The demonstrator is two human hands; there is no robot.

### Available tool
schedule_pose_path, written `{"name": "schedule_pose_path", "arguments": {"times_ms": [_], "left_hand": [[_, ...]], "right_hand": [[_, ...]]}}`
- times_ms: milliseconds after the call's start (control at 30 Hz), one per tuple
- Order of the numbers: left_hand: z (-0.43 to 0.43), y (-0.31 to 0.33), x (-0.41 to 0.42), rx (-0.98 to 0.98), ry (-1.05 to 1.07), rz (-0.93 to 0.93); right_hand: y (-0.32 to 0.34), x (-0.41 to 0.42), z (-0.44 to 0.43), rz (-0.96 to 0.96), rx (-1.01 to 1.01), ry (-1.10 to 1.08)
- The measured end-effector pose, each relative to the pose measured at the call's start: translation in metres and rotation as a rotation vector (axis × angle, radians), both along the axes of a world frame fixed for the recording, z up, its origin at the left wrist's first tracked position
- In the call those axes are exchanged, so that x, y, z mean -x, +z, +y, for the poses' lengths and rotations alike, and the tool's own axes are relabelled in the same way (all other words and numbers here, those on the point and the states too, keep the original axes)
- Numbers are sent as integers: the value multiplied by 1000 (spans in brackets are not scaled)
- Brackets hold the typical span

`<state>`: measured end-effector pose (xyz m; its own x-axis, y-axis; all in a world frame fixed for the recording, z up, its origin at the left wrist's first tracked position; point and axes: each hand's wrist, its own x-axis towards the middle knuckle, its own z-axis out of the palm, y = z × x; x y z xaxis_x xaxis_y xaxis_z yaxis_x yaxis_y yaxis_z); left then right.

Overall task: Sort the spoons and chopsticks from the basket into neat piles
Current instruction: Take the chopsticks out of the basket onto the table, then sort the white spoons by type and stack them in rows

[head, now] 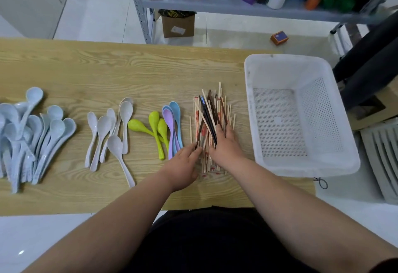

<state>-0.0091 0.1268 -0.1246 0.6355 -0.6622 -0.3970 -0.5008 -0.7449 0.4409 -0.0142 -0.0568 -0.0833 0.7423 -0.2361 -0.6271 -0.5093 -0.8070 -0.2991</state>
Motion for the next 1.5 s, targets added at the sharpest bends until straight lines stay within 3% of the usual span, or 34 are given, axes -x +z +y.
{"name": "schedule_pose_path", "arguments": {"times_ms": [233,400,533,700,800,1067,1333,1500], "left_hand": [[-18,5,-4,59,79,-6],[-33,7,-8,28,131,13],[-47,5,-8,-28,215,14],[-64,2,1,-120,313,29],[-73,1,7,-157,350,27],[-94,13,19,-270,449,-4],[-100,41,62,-155,583,-5],[-92,71,100,-11,667,-40]], "right_hand": [[15,11,-15,-48,-60,119],[52,41,-43,-443,-190,334],[61,76,-94,-672,-74,375],[46,114,-169,-283,145,424],[46,118,-184,-206,161,519],[50,116,-187,-141,120,582],[54,117,-193,-119,57,603],[60,113,-182,-227,-46,592]]}}
